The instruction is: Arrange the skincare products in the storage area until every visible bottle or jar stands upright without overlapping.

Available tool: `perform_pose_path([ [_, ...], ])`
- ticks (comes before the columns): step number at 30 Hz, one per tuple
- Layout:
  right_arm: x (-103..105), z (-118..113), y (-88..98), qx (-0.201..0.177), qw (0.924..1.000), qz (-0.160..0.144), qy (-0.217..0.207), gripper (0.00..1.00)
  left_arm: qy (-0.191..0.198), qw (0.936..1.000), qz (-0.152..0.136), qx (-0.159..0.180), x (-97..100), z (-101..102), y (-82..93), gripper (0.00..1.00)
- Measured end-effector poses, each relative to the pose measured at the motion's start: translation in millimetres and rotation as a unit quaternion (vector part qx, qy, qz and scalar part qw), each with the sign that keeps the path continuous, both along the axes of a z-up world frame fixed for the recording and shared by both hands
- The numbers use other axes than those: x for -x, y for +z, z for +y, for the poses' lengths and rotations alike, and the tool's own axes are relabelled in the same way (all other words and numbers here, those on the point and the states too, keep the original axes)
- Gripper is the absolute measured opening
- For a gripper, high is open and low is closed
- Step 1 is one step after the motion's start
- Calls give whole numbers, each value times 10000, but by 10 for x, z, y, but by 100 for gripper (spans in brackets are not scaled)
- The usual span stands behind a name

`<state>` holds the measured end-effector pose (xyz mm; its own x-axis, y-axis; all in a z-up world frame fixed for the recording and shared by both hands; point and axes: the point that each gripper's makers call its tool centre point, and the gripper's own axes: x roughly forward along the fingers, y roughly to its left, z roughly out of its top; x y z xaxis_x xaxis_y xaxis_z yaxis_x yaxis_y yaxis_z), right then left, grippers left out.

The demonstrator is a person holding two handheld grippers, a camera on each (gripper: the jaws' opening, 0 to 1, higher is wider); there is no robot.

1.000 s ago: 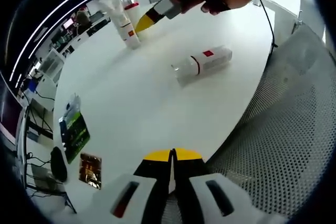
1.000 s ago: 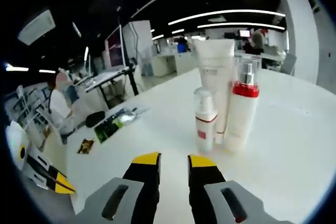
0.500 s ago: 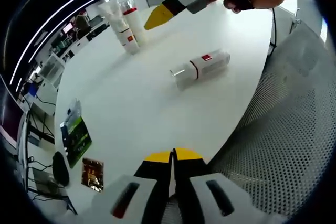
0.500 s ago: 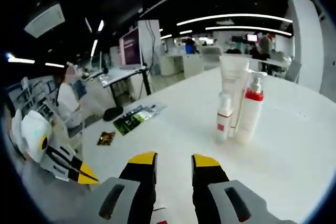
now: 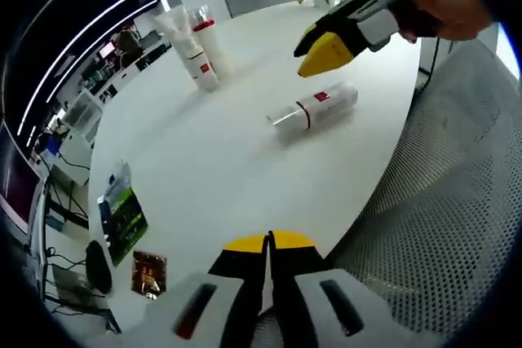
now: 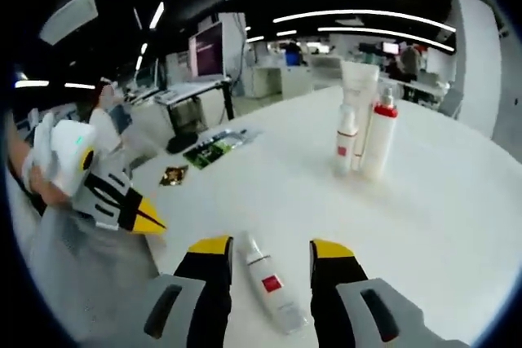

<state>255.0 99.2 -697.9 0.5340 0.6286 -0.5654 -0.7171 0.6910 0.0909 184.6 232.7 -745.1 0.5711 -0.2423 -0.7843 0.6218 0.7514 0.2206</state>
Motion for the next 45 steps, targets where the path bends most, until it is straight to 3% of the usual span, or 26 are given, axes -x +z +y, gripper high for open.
perform_pose_path([
  [8,184,-53,-66,392,9989,7,239,39,20,9999,-57,80,-5,9,29,1],
  [13,326,-133,-258,890,9947,200,469,41,5,10000,-35,89,5,2,30,1],
  [15,337,-156,-303,1078,9919,93,661,40,-13,10000,-38,85,6,-3,29,1],
  [24,205,-229,-571,1650,9814,391,901,39,-190,9998,18,-51,40,-39,4,1],
  [31,182,-126,-612,1773,9758,524,1171,29,-169,9998,-5,-64,29,-29,12,1],
  [34,230,-155,-692,2122,9653,515,1433,28,-81,9999,-78,-44,-9,-2,44,1],
  [36,305,-207,-761,2305,9586,718,1508,18,-197,9997,-132,-52,9,-38,56,1],
  [37,287,-166,-739,2178,9643,600,1380,17,-205,9997,-130,-46,6,-41,55,1],
  [39,309,-175,-712,2077,9680,645,1253,17,-161,9998,-107,-68,1,-24,47,1],
  [45,465,-128,-649,1966,9687,678,1353,15,-162,9998,-76,-67,8,-26,38,1],
])
